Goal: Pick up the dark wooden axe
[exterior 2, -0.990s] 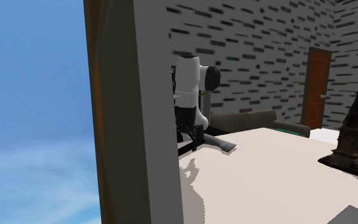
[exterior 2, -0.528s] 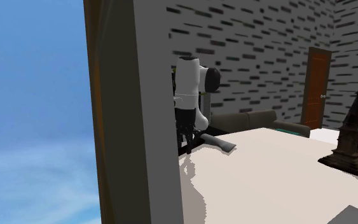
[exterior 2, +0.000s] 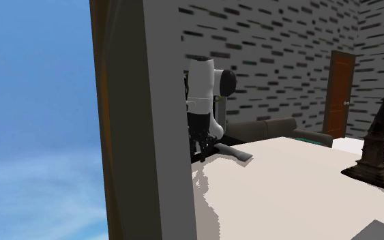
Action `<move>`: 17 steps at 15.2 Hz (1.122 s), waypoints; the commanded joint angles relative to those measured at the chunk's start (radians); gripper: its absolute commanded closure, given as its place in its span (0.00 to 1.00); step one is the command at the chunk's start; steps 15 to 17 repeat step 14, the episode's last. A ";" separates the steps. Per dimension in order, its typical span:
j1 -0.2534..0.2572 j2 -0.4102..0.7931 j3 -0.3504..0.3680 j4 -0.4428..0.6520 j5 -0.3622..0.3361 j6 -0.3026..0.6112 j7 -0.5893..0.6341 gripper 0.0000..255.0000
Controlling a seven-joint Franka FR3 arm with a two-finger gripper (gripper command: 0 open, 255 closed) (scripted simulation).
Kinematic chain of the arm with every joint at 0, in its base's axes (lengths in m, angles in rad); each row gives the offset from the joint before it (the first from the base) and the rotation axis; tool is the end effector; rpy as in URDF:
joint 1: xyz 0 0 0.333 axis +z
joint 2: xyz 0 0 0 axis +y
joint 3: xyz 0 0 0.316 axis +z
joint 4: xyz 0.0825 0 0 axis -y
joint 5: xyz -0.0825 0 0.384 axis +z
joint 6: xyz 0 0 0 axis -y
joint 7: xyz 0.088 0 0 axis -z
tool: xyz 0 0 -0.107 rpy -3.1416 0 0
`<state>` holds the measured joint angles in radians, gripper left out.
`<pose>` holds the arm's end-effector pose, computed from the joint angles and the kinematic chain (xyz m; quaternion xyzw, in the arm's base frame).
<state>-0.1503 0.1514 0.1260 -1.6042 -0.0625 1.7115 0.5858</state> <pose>0.6044 -0.0252 0.5334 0.9547 -0.2959 -0.0147 0.0264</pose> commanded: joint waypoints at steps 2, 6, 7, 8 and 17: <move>0.001 0.005 0.001 0.047 0.000 -0.041 -0.001 1.00; 0.003 0.013 0.001 0.110 -0.001 -0.098 -0.002 1.00; 0.003 0.015 0.001 0.127 -0.001 -0.112 -0.003 1.00; 0.003 0.018 0.001 0.145 -0.002 -0.127 -0.003 1.00; 0.006 0.033 0.002 0.222 -0.004 -0.189 -0.005 1.00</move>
